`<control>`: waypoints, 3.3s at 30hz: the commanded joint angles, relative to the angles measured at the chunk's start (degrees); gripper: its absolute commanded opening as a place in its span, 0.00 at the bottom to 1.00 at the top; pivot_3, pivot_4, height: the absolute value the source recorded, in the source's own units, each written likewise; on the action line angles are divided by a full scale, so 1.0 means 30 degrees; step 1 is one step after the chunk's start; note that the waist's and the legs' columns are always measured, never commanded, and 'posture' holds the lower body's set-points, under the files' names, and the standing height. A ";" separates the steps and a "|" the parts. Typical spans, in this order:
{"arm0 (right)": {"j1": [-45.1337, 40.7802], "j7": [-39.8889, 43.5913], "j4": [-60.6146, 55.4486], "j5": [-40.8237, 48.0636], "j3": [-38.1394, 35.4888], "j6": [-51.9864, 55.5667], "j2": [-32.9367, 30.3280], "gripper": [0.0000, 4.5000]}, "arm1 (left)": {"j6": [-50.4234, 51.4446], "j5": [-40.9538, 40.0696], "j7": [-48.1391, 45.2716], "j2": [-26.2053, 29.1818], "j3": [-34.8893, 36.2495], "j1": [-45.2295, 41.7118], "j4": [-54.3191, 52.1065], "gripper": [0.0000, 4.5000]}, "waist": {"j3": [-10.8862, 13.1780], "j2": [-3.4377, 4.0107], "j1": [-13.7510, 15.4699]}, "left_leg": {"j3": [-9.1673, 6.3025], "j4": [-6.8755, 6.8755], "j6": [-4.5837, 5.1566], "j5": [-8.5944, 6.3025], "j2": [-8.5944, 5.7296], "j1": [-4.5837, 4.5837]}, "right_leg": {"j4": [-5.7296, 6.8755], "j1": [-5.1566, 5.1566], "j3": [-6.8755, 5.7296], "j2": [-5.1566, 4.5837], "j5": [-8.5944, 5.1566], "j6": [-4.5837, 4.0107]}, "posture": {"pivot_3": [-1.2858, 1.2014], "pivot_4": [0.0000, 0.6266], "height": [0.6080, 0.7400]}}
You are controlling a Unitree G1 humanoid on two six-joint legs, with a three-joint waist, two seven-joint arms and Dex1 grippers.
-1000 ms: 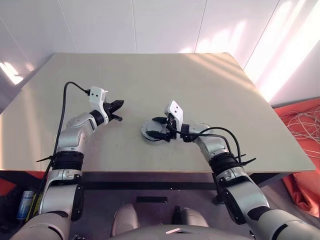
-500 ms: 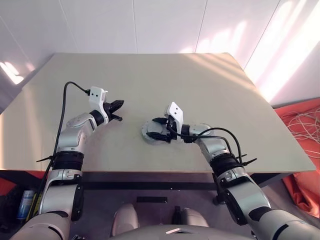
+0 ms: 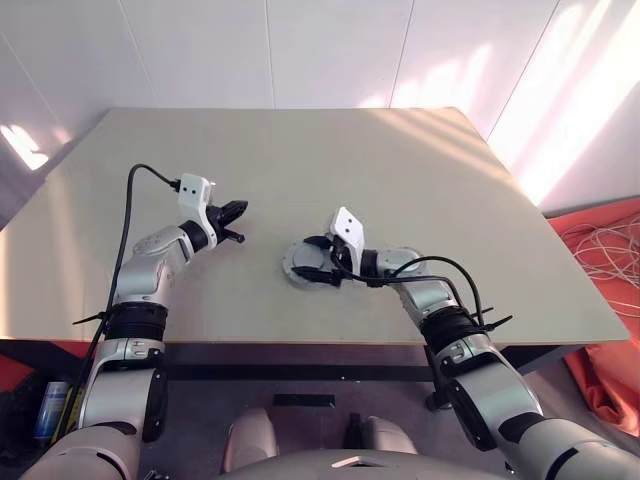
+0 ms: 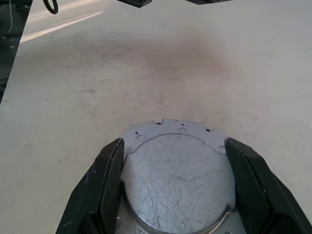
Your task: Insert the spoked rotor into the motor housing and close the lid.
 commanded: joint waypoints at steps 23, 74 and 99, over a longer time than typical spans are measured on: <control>-0.0124 0.0365 0.1445 -0.1234 0.1084 0.2215 -0.0560 0.70 | -0.0261 -0.0082 0.0021 -0.0105 0.0112 -0.0240 -0.0579 0.00 | -0.0004 0.0002 -0.0030 | -0.0002 -0.0025 -0.0011 0.0007 0.0002 0.0072 | -0.0005 0.0062 0.0001 0.0000 -0.0058 0.0102 | 0.52 0.00 1.00; 0.0028 -0.0615 0.1314 -0.1360 0.1237 0.2895 -0.0480 0.70 | -0.0441 -0.0011 0.0057 -0.0181 0.0106 -0.0229 -0.0426 0.00 | -0.0006 0.0001 -0.0067 | -0.0001 -0.0123 -0.0091 -0.0011 0.0008 0.0310 | -0.0010 0.0253 0.0002 0.0003 -0.0175 0.0123 | 0.52 0.00 1.00; -0.0627 -0.1915 0.2815 -0.1425 0.1042 0.4744 0.0246 0.70 | -0.0406 -0.0007 0.0093 -0.0261 0.0045 -0.0123 -0.0552 0.00 | -0.0006 0.0003 -0.0156 | -0.0019 -0.0161 -0.0092 -0.0011 0.0009 0.0366 | -0.0022 0.0226 0.0001 0.0005 -0.0181 0.0133 | 0.52 0.00 1.00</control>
